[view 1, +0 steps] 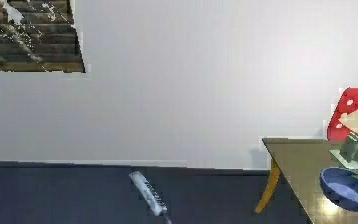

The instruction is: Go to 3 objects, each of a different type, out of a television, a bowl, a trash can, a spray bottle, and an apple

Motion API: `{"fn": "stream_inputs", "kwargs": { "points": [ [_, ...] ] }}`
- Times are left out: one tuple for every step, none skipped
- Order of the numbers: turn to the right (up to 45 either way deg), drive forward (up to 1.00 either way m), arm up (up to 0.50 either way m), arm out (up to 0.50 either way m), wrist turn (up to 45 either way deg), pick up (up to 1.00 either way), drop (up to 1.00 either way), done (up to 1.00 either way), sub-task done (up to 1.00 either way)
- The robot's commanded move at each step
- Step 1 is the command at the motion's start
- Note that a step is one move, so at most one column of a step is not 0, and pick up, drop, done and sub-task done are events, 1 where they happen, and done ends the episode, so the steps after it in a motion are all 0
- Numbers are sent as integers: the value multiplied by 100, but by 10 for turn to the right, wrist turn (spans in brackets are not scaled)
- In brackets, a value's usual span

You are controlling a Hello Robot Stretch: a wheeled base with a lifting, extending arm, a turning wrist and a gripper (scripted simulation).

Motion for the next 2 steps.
{"fn": "stream_inputs", "kwargs": {
  "points": [
    [-450, 0, 0, 0, 0, 0, 0, 0, 0],
    [-450, 0, 0, 0, 0, 0, 0, 0, 0]
  ]
}}
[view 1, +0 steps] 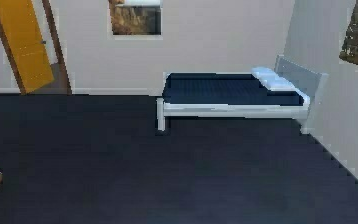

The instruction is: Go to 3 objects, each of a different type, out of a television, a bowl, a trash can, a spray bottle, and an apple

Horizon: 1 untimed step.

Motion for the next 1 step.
{"fn": "stream_inputs", "kwargs": {
  "points": [
    [-270, 0, 0, 0, 0, 0, 0, 0, 0]
  ]
}}
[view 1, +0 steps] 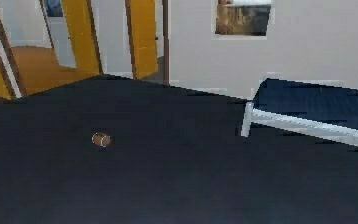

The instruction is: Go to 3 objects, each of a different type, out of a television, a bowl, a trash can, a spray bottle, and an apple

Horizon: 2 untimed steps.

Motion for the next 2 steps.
{"fn": "stream_inputs", "kwargs": {
  "points": [
    [0, 100, 0, 0, 0, 0, 0, 0, 0],
    [0, 100, 0, 0, 0, 0, 0, 0, 0]
  ]
}}
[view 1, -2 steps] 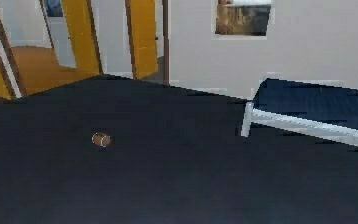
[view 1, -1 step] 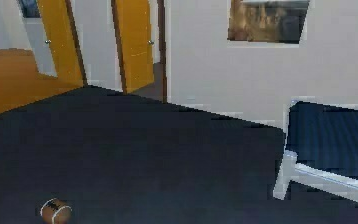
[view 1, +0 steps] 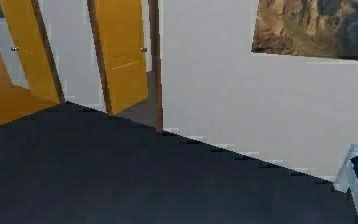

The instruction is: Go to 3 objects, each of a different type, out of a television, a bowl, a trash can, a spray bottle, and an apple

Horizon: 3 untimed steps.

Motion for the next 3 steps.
{"fn": "stream_inputs", "kwargs": {
  "points": [
    [-210, 0, 0, 0, 0, 0, 0, 0, 0],
    [0, 5, 0, 0, 0, 0, 0, 0, 0],
    [-90, 0, 0, 0, 0, 0, 0, 0, 0]
  ]
}}
